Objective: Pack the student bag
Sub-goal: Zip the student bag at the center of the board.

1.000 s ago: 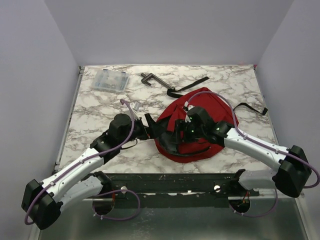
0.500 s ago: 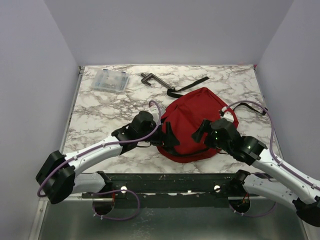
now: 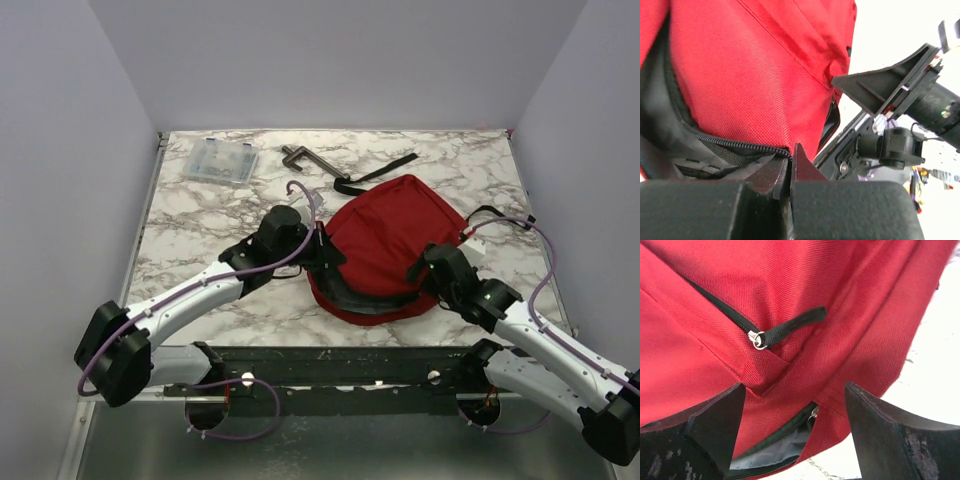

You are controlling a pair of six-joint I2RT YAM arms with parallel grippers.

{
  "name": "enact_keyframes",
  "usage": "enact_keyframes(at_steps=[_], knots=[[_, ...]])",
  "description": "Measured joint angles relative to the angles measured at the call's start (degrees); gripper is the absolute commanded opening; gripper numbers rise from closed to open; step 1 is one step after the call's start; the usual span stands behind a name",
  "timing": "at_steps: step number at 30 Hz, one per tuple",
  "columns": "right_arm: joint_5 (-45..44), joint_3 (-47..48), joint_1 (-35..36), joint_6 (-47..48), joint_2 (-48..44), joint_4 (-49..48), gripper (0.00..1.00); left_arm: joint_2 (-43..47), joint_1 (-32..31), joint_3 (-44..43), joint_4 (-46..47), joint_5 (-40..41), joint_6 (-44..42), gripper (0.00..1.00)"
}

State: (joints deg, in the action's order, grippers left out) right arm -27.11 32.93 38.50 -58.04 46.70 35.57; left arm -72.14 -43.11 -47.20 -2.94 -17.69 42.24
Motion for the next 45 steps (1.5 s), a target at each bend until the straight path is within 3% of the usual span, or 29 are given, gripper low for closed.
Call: enact_keyframes(at_steps=[5,11,15,23,30,31,33,35,39,45], knots=[[6.0,-1.0,-2.5,10.4,2.3,-10.4,0.86,9.1,0.3,3.5,0.1,5.1,0.1,0.0],[18.1,2.6,-7.5,21.0,13.5,-19.5,0.86,17.6,0.1,6.6,-0.3,8.5,1.6,0.0],[23.8,6.2,-8.2,23.6,15.6,-18.8,0.84,17.2,0.1,6.3,-0.7,9.0,3.8,0.0],[33.0,4.9,-8.3,20.0,5.4,-12.0,0.86,12.9,-0.4,-0.2,-1.3,6.6,7.0,0.0],[32.1,10.2,-8.3,18.9,8.5,-8.8,0.85,8.9,-8.5,-1.1,0.1,5.7,9.2,0.0],[31.8,12.1,-8.3,19.3,10.6,-8.6,0.85,9.0,-9.5,-0.2,0.3,5.6,9.2,0.04],[31.7,15.2,-8.3,20.3,14.1,-8.7,0.85,9.0,-10.5,0.8,-0.3,4.8,8.5,0.4],[32.9,16.8,-8.3,21.2,15.8,-9.5,0.85,9.0,-10.6,0.7,-2.0,3.8,7.1,0.66],[36.9,17.2,-7.4,22.1,16.9,-12.3,0.84,10.3,-9.1,0.6,-7.5,1.0,1.7,0.8],[37.5,19.9,0.6,22.1,21.9,-15.0,0.84,14.6,3.9,-2.2,-17.2,-6.4,-7.4,0.92]])
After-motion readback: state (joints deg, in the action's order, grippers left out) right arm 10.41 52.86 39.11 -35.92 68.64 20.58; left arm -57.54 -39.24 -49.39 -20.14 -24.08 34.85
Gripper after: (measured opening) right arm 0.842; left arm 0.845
